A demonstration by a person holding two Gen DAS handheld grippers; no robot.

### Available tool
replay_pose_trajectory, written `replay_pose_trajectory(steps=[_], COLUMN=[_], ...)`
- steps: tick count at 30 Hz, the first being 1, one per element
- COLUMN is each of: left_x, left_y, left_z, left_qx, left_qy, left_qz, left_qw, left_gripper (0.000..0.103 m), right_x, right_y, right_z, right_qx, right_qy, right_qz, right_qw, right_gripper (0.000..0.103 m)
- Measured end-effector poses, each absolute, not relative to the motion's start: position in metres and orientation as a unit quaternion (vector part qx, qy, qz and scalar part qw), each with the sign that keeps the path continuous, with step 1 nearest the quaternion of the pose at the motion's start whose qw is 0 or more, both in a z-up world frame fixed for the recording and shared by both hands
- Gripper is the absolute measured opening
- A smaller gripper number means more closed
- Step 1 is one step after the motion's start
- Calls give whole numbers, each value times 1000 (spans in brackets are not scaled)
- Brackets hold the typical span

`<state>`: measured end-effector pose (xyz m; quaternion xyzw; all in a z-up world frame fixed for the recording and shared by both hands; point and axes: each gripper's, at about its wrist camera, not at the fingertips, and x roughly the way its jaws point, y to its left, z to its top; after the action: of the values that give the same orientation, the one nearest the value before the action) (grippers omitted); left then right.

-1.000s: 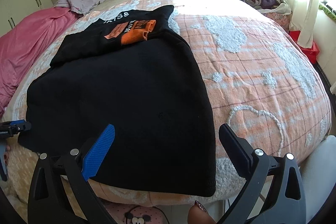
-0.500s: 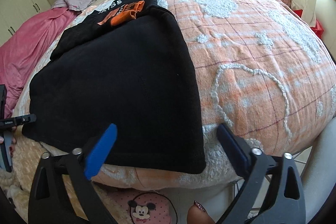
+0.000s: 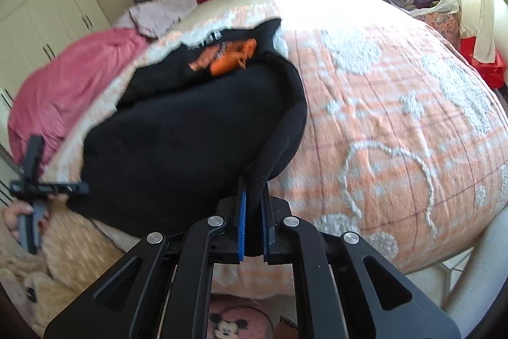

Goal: Fold small clothes
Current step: 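Close the right tool on the hem while the left tool grasps the hem, then lift the hem with both tools and fold it toward the collar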

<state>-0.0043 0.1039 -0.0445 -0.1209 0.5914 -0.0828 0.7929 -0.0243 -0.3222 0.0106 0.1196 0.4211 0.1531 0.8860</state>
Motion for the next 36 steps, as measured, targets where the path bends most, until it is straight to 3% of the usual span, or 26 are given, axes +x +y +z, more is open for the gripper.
replay_pose_trajectory(steps=[4, 7, 12, 14, 36], left_x=[-9, -11, -14, -15, 8], left_y=[105, 101, 100, 101, 148], left_z=[-44, -44, -42, -34, 80], left_qx=[-108, -84, -78, -81, -219], left_qy=[601, 607, 601, 588, 412], left_qz=[-85, -84, -99, -106, -125], left_qw=[788, 786, 789, 797, 876], left_gripper=[72, 57, 11, 3, 3], right_x=[-23, -20, -12, -12, 12], right_y=[-326, -328, -325, -324, -334], right_z=[34, 46, 50, 49, 96], right_qx=[136, 142, 146, 146, 182], right_qy=[385, 368, 365, 366, 301], right_qz=[157, 160, 159, 155, 149], right_qw=[899, 905, 906, 906, 924], right_gripper=[6, 6, 6, 6, 6])
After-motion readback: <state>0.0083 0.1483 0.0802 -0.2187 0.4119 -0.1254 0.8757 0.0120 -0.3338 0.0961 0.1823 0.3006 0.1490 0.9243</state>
